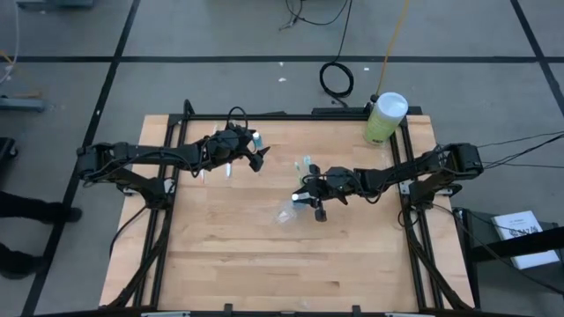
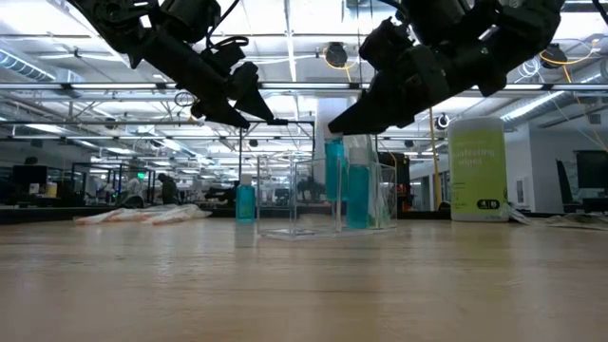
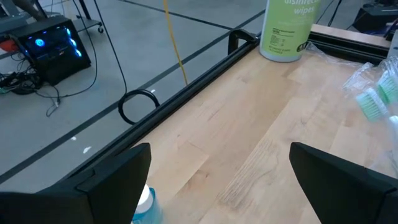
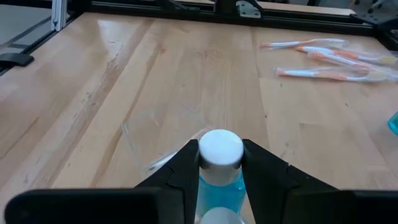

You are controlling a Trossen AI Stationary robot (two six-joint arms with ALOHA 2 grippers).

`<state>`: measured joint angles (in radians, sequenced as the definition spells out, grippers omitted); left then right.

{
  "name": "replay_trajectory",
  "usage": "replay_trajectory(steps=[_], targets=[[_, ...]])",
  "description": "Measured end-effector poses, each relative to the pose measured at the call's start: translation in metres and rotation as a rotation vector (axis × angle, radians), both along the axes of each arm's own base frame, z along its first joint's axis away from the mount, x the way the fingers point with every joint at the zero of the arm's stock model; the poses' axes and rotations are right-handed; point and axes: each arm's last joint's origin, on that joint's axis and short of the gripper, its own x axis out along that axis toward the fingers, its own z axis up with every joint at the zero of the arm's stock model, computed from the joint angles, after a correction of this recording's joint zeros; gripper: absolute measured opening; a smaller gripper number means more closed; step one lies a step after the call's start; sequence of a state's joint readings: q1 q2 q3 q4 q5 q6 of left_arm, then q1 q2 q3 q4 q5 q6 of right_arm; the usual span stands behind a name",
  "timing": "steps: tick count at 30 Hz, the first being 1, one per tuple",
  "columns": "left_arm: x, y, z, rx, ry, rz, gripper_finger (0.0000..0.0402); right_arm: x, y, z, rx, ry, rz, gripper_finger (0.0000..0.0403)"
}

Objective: Pick & Place toothbrushing station
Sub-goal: Put the mouthwash bottle into the transparent organizer

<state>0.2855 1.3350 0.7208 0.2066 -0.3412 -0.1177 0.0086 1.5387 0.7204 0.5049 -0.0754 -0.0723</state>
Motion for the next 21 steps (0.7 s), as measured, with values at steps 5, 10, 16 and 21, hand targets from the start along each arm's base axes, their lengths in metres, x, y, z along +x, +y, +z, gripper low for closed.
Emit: replay_trajectory(steps=[5,10,16,21], targets=[[0.0,0.0,0.0,0.0,0.0,0.0,0.0392,-0.0003,-0.0001,-0.0004,0.0,0.001,-0.002,0.0106],[0.0,0.0,0.0,0.001,0.001,0.0,0.0392,-0.0003,-0.0003,-0.0006,-0.009,0.001,0.0,0.0111],[0.0,0.0,-0.0001,0.001,0.002,-0.001,0.0392,-0.0004,-0.001,-0.0008,-0.028,0.003,-0.022,0.0113],[0.0,-0.0001,-0.0001,0.001,0.002,-0.001,0.0392,-0.0007,-0.0017,-0.0015,-0.036,0.011,-0.04,0.0114]])
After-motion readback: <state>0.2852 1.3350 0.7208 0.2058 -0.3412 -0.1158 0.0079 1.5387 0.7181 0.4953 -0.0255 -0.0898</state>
